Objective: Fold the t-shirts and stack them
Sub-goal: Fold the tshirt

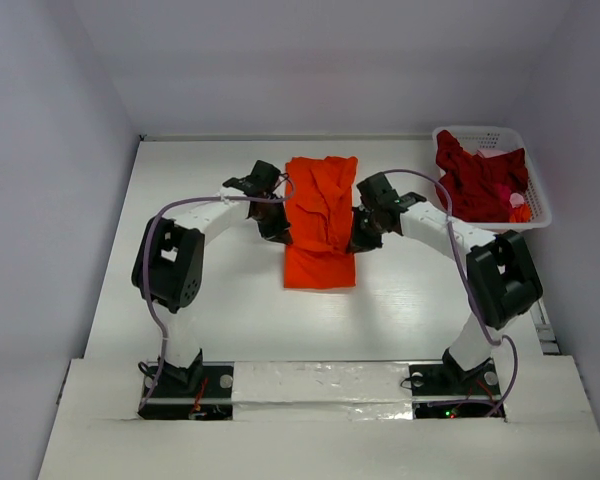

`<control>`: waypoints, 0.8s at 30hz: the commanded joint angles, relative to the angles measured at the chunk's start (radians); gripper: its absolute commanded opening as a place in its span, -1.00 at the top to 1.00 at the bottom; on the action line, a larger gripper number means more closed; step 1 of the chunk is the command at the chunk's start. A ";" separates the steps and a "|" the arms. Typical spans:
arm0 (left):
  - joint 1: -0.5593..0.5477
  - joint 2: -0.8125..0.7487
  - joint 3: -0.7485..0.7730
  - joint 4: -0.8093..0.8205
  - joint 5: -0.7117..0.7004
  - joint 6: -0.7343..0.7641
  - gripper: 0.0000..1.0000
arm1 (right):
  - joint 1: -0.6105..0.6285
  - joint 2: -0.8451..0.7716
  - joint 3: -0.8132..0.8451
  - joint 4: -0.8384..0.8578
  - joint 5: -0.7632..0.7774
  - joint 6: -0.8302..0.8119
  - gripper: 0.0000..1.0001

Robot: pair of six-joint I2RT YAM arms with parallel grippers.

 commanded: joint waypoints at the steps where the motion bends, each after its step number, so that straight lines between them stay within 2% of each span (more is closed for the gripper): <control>1: 0.007 0.007 0.056 -0.002 0.003 0.016 1.00 | -0.015 0.009 0.056 0.031 -0.011 -0.019 1.00; 24: 0.016 0.085 0.151 -0.025 0.008 0.031 1.00 | -0.064 0.104 0.153 0.026 -0.017 -0.057 1.00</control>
